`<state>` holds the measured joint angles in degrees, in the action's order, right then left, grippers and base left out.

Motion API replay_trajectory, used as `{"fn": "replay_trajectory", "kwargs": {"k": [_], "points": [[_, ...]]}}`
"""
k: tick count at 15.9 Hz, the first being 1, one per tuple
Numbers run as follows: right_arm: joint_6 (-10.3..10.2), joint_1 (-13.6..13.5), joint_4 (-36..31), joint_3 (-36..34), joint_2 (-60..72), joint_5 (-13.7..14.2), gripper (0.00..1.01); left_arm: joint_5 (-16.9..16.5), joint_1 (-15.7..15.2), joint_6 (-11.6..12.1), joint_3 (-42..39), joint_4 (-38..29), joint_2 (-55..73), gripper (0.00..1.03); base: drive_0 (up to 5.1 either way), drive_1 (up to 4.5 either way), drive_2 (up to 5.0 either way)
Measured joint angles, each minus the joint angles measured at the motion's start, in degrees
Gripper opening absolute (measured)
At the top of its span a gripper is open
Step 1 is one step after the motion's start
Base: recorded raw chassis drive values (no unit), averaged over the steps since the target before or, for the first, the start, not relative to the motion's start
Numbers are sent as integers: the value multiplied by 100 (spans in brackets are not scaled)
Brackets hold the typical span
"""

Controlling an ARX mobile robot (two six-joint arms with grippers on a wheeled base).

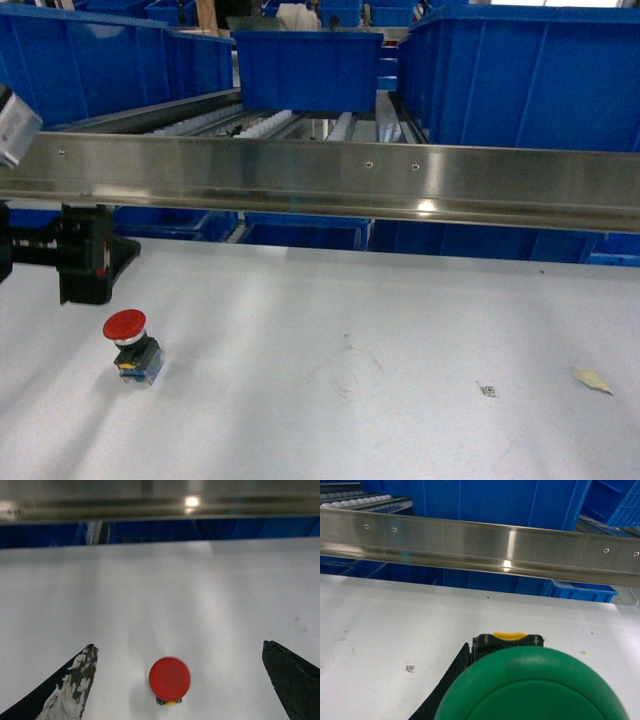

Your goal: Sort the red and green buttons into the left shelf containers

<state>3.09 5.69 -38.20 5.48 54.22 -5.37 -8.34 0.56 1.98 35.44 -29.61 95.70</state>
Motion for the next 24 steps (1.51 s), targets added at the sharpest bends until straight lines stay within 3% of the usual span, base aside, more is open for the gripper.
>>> {"fn": "replay_trajectory", "kwargs": {"k": [4, 7, 11, 15, 19, 23, 24], "points": [[0, -2, 2, 0, 0, -2, 27, 197, -31, 190, 238, -649, 1036, 98, 0, 0, 0], [0, -2, 0, 0, 0, 0, 27, 238, 170, 188, 780, -345, 1775, 98, 0, 0, 0], [0, -2, 2, 0, 0, 0, 27, 476, 437, -96, 1432, -70, 2350, 98, 0, 0, 0], [0, -2, 2, 0, 0, 0, 27, 638, 612, -361, 1471, 232, 2487, 98, 0, 0, 0], [0, 0, 0, 0, 0, -2, 27, 713, 566, -608, 1451, 127, 2699, 98, 0, 0, 0], [0, -2, 2, 0, 0, 0, 27, 577, 354, -544, 1226, -90, 2708, 98, 0, 0, 0], [0, -2, 2, 0, 0, 0, 27, 573, 334, -505, 1180, -90, 2719, 90, 0, 0, 0]]}}
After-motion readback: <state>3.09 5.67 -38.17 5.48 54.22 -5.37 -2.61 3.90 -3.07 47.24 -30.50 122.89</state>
